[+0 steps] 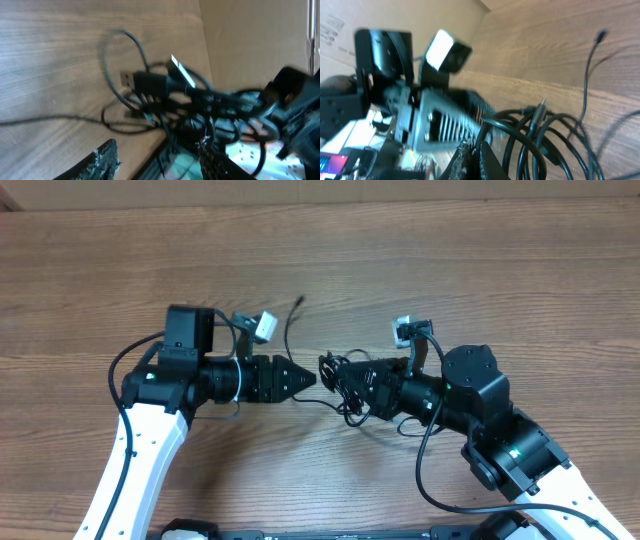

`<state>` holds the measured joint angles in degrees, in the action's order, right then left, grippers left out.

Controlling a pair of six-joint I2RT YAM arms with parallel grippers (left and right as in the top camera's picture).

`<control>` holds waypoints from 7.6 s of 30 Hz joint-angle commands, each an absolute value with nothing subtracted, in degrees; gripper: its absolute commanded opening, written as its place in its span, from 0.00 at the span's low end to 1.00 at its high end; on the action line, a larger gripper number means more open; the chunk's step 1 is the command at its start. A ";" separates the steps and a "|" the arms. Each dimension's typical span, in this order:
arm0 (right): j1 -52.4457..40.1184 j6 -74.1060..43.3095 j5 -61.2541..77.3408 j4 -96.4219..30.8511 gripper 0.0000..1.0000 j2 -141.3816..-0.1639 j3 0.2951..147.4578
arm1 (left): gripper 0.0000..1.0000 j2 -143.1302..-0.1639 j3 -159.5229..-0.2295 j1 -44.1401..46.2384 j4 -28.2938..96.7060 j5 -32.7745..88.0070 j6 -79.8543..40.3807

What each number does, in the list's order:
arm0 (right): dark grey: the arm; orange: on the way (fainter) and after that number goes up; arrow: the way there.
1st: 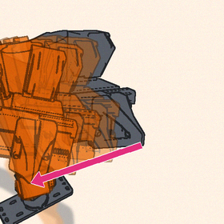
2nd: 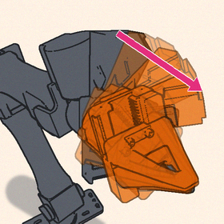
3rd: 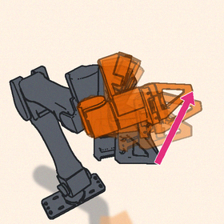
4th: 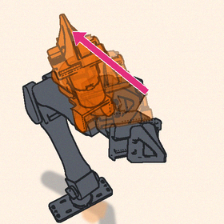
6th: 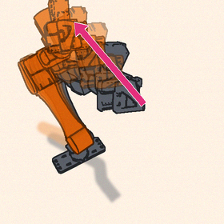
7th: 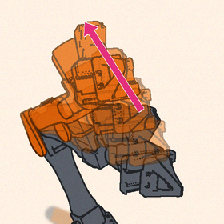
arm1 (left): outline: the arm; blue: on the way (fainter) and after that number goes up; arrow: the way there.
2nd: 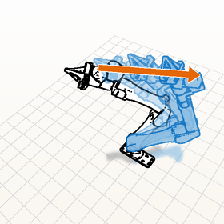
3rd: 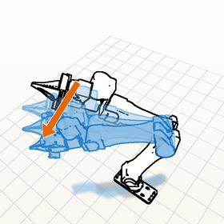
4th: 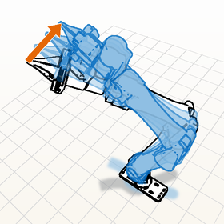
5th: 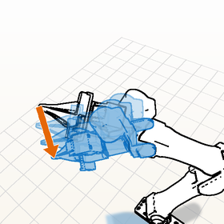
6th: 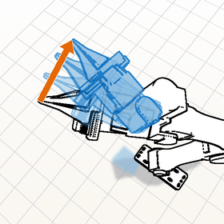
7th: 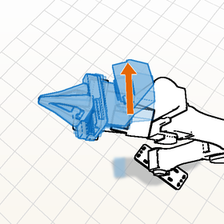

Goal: Untangle cables

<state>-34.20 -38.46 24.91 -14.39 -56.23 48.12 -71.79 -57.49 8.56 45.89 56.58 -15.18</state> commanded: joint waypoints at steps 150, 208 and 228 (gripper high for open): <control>-26.98 -45.21 -14.94 -53.28 0.04 -62.11 58.96 | 0.04 -43.97 -69.95 18.72 60.03 -17.61 -34.92; -20.18 -22.81 9.85 -58.08 0.04 -60.14 60.40 | 0.04 -80.07 -73.91 35.18 62.59 -6.66 -44.91; -20.25 -36.56 41.36 -45.08 0.50 -60.58 60.03 | 0.04 -58.78 -79.18 16.88 61.39 13.67 -12.91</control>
